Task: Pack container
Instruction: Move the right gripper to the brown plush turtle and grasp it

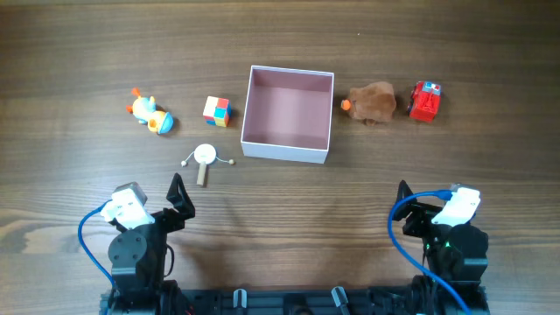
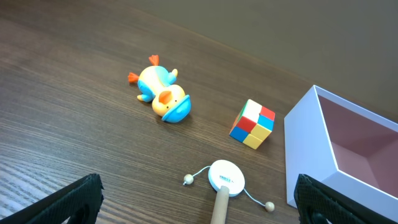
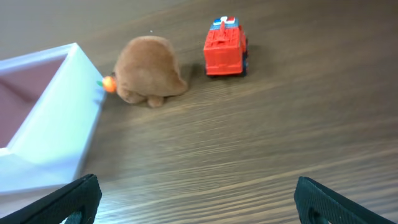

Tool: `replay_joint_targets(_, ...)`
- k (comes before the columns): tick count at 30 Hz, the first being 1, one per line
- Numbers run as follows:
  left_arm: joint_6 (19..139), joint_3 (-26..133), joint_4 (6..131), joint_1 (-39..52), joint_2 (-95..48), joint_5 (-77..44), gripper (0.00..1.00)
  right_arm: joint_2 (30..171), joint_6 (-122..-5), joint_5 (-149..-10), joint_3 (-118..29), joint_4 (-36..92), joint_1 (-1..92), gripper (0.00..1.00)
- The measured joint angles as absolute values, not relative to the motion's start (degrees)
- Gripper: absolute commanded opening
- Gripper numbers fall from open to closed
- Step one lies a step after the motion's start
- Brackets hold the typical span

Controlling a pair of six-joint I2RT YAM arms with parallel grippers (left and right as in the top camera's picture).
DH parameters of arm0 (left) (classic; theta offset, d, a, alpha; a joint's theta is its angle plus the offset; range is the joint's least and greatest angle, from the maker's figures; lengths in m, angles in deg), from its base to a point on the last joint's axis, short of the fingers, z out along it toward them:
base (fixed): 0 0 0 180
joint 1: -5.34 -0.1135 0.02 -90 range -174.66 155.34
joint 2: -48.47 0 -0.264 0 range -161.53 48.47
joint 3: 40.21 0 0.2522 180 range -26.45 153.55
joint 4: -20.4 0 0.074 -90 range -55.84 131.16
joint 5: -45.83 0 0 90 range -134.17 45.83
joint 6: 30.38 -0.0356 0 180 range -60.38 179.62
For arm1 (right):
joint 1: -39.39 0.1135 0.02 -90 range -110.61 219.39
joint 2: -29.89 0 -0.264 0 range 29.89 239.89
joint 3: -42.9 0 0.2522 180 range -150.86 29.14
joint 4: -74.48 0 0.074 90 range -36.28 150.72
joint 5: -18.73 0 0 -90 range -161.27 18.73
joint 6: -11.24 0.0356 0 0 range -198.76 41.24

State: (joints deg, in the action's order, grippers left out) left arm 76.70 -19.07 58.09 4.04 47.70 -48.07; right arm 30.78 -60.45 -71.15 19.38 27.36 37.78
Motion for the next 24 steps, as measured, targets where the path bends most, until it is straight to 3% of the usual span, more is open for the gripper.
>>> replay_joint_targets(4, 76.7, -19.1, 58.1, 4.0, 47.7, -46.2, 1.0, 30.8, -43.0, -74.6, 19.4, 26.6, 37.8, 1.0)
replay_joint_targets(6, 76.8, -19.1, 58.1, 4.0, 47.7, -44.5, 1.0, 30.8, -40.7, -77.7, 19.6, 28.9, 37.8, 1.0)
replay_joint_targets(9, 78.5, -17.9, 58.2, 4.0, 47.0, -42.4, 1.0, 30.8, -43.1, -85.6, 19.8, 35.8, 37.8, 0.99)
replay_joint_targets(15, 79.3, -6.9, 58.4, 4.0, 33.6, -41.2, 1.0, 37.3, -47.4, -91.7, 16.0, 35.2, 37.8, 1.0)
replay_joint_targets(24, 79.3, 17.0, 61.9, 4.0, -1.0, -41.0, 1.0, 72.4, -60.2, -94.2, -16.7, 16.7, 37.8, 0.99)
